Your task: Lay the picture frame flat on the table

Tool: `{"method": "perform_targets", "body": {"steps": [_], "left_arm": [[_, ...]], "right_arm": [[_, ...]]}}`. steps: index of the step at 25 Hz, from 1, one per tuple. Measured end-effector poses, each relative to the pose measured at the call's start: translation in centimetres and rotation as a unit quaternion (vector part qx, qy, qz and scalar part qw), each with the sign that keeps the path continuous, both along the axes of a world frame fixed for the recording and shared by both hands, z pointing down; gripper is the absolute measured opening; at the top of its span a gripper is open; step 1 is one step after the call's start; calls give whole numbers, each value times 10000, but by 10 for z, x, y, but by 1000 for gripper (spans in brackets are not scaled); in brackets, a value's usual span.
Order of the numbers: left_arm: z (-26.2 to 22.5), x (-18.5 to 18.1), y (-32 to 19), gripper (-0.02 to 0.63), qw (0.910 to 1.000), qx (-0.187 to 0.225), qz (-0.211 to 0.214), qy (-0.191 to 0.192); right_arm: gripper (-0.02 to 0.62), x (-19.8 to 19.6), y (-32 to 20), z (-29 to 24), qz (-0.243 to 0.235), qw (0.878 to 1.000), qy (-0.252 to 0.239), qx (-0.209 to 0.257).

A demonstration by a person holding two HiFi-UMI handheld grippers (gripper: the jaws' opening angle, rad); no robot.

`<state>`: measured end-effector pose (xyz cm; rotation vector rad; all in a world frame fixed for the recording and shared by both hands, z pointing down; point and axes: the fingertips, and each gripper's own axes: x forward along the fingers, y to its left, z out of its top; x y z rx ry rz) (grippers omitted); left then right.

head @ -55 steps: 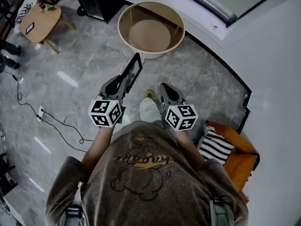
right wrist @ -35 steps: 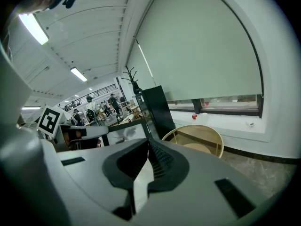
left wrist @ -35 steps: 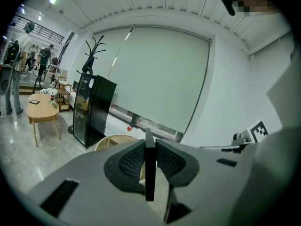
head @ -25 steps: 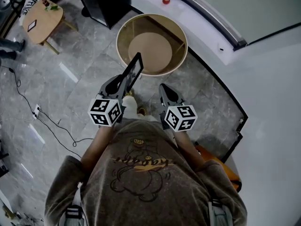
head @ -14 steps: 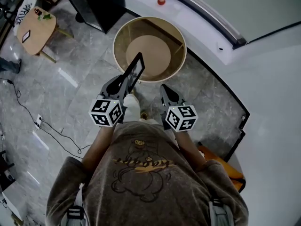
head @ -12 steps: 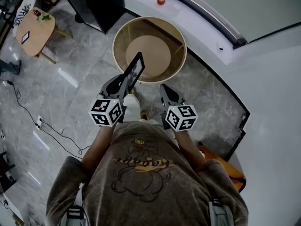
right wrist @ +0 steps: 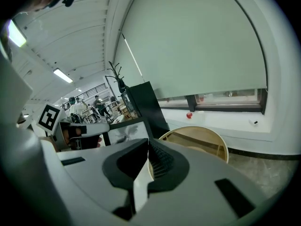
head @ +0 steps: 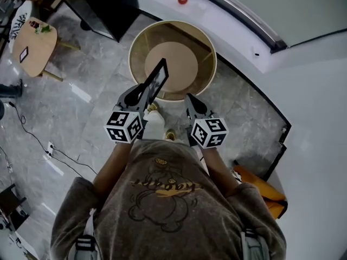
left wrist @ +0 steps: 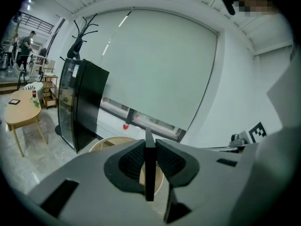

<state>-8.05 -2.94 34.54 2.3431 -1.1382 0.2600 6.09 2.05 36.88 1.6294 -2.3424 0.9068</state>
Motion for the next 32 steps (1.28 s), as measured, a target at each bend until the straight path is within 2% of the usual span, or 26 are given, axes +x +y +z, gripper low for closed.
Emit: {"method": "perform_targets", "body": {"steps": [11, 19, 32], "left_arm": [[7, 3, -72, 81, 9990, -61, 432, -3], [12, 13, -99, 81, 9970, -120, 758, -46], [28, 39, -128, 81, 9974, -284, 636, -187]], "right_arm": [[20, -5, -64, 5, 331, 9994, 54, -68], [20, -3, -87, 8, 549, 9984, 59, -148], [20, 24, -117, 27, 479, 9983, -38, -318]]}}
